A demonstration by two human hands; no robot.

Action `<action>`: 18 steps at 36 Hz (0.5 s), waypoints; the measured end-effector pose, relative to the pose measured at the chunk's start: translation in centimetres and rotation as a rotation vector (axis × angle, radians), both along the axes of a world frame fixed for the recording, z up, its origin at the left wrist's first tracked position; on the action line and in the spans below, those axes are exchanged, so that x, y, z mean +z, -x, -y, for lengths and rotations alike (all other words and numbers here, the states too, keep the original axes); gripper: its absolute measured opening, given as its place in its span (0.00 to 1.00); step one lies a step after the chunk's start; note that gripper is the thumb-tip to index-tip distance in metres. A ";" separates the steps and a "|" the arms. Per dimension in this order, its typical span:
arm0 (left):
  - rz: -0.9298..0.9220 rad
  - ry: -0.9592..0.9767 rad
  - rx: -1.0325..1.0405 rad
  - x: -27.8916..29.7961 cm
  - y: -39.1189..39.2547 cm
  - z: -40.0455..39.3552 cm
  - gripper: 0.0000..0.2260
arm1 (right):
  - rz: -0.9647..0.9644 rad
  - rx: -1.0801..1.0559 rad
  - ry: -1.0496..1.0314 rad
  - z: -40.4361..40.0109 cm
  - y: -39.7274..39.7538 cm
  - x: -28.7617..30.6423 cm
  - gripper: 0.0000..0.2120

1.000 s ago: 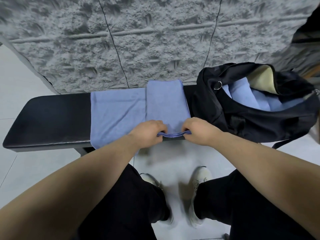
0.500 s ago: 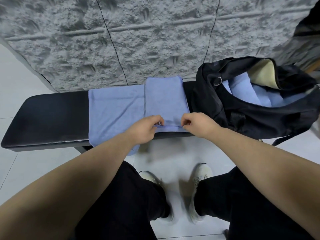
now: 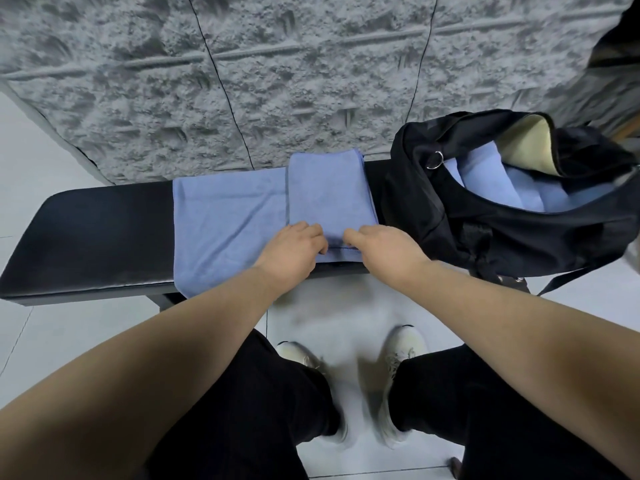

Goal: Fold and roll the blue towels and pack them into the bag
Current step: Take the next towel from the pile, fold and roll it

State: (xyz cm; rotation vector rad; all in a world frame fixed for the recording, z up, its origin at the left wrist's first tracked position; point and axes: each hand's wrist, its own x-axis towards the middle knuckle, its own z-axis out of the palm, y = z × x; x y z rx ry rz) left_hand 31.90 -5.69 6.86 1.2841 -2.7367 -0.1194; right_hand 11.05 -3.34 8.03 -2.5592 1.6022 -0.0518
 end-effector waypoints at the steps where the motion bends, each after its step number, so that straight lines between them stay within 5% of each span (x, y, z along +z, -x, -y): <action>1: 0.009 -0.030 0.034 0.1 0.3 -0.1 0.14 | -0.021 -0.004 -0.012 -0.1 -0.2 0.1 0.20; 18: -0.005 -0.122 0.103 -0.1 0.3 -0.6 0.15 | 0.053 -0.014 -0.004 -0.3 0.8 -0.7 0.15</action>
